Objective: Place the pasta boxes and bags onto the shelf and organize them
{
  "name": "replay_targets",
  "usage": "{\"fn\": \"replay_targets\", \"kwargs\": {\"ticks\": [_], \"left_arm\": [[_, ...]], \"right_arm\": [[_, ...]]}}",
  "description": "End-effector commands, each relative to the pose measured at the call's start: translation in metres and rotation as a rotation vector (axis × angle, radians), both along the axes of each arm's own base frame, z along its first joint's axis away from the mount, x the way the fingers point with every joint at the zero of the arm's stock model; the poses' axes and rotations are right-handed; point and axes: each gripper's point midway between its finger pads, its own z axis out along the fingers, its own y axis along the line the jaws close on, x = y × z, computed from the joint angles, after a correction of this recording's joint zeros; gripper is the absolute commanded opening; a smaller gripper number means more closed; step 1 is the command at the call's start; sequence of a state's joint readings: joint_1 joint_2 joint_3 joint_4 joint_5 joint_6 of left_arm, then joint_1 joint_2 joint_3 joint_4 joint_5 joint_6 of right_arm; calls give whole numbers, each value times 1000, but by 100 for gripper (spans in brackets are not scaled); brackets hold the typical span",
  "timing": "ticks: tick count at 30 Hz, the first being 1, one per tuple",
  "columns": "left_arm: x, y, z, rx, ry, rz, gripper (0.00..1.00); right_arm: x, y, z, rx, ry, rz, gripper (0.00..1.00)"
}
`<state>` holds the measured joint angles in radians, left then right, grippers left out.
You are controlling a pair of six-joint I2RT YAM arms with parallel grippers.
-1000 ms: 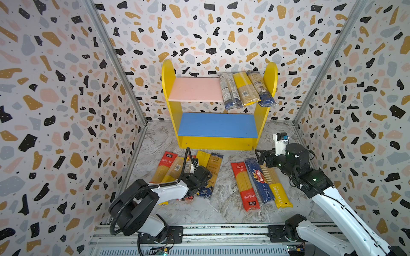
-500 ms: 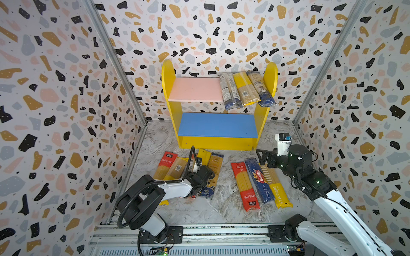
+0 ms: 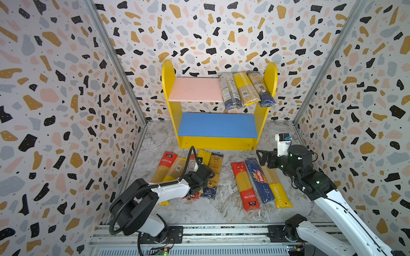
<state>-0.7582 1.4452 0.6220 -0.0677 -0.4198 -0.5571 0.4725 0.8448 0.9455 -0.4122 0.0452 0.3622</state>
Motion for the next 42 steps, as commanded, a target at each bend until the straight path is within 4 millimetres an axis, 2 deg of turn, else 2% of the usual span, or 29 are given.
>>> {"fn": "replay_targets", "kwargs": {"ticks": [1, 5, 14, 15, 16, 17, 21, 25, 33, 39, 42], "left_arm": [[-9, -10, 15, -41, 22, -58, 16], [-6, -11, 28, -68, -12, -58, 18], [-10, -18, 16, -91, 32, -79, 17], [-10, -18, 18, -100, 25, -80, 22], [-9, -21, 21, -113, 16, -84, 35], [-7, -23, 24, -123, 9, -86, 44], [-2, -37, 32, -156, 14, -109, 58], [-3, -51, 30, -197, 30, -128, 61], [-15, -57, 12, -209, 70, -130, 61], [-13, -85, 28, -255, 44, -179, 62], [-12, -98, 23, -241, 60, -201, 62]], "right_arm": [[0, -1, 12, 18, -18, -9, 99], [0, 0, 15, 22, -19, -4, 99], [-2, -1, 21, 24, -20, -4, 99], [-2, -1, 20, 24, -18, -3, 99], [-3, -1, 20, 25, -18, -2, 99], [-3, 0, 20, 27, -16, -1, 99], [-3, 0, 20, 33, -18, 0, 99], [-6, -2, 20, 36, -20, -3, 99], [-8, -6, 17, 21, -20, -16, 99], [-9, -5, 17, 30, -23, -10, 99], [-10, -6, 17, 30, -23, -10, 99]]}}
